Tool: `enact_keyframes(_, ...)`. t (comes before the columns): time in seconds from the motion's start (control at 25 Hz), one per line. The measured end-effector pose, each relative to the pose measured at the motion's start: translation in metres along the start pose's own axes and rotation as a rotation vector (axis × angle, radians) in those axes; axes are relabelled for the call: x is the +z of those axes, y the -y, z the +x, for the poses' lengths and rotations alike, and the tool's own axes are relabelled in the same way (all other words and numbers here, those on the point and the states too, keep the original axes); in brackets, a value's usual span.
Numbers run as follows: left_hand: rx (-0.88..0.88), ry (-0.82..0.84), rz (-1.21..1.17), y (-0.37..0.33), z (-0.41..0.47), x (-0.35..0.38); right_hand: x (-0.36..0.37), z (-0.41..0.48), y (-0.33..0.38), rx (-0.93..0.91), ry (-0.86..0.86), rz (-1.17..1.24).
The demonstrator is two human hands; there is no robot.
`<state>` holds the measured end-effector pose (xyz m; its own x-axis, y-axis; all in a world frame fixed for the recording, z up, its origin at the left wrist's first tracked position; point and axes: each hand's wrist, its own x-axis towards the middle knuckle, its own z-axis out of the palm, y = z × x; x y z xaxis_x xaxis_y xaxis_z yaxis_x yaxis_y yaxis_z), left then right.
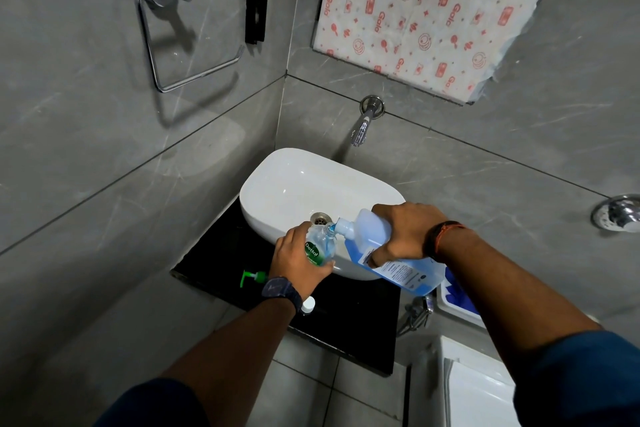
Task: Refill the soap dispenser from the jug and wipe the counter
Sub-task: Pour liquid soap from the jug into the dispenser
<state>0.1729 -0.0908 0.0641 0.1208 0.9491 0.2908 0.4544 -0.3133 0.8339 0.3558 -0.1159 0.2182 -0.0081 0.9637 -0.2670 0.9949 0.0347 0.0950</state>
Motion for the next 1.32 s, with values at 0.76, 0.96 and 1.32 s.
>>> enact_keyframes(0.76, -0.027, 0.024, 0.003, -0.003, -0.002, 0.014, 0.003, -0.003, -0.011, 0.015, 0.03, -0.012)
enact_keyframes(0.96, -0.028, 0.029, 0.004, -0.004, -0.002, 0.014, 0.003, -0.004, -0.011, 0.016, 0.022, -0.019)
enact_keyframes(1.32, -0.021, 0.034, 0.008, -0.006, -0.003, 0.009, 0.002, -0.003, -0.009, 0.015, 0.036, -0.014)
